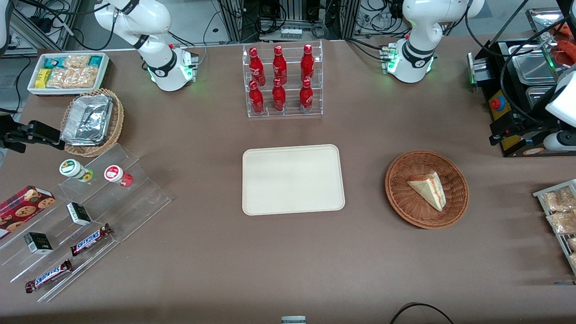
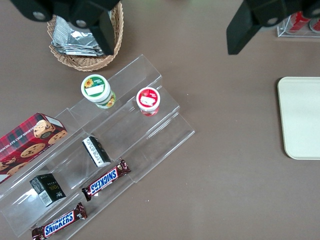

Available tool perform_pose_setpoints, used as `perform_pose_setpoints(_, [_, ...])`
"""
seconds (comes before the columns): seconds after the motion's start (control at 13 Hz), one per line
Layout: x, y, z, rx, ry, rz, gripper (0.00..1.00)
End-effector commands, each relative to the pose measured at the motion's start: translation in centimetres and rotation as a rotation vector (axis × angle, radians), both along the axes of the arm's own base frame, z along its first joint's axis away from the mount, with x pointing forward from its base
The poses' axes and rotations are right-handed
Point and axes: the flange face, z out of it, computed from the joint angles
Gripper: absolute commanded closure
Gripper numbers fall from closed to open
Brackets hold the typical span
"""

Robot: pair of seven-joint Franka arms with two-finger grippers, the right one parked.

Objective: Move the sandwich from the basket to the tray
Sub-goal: 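Move the left gripper over the wicker basket above the sandwich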

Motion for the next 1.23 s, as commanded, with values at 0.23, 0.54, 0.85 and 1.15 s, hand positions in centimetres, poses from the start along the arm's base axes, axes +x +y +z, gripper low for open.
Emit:
perform_pose_setpoints(0.23, [0.4, 0.2, -0.7, 0.001, 0.005, 0.002, 0.0])
perform_pose_setpoints(0.54, [0.7, 0.0, -5.4, 0.0, 0.015, 0.015, 0.0])
perform_pose_setpoints(0.85, [0.9, -0.1, -9.5, -0.009, 0.052, 0.103, 0.0])
perform_pose_setpoints(1.15, [0.6, -0.8, -14.1, -0.014, 0.045, 0.222, 0.0])
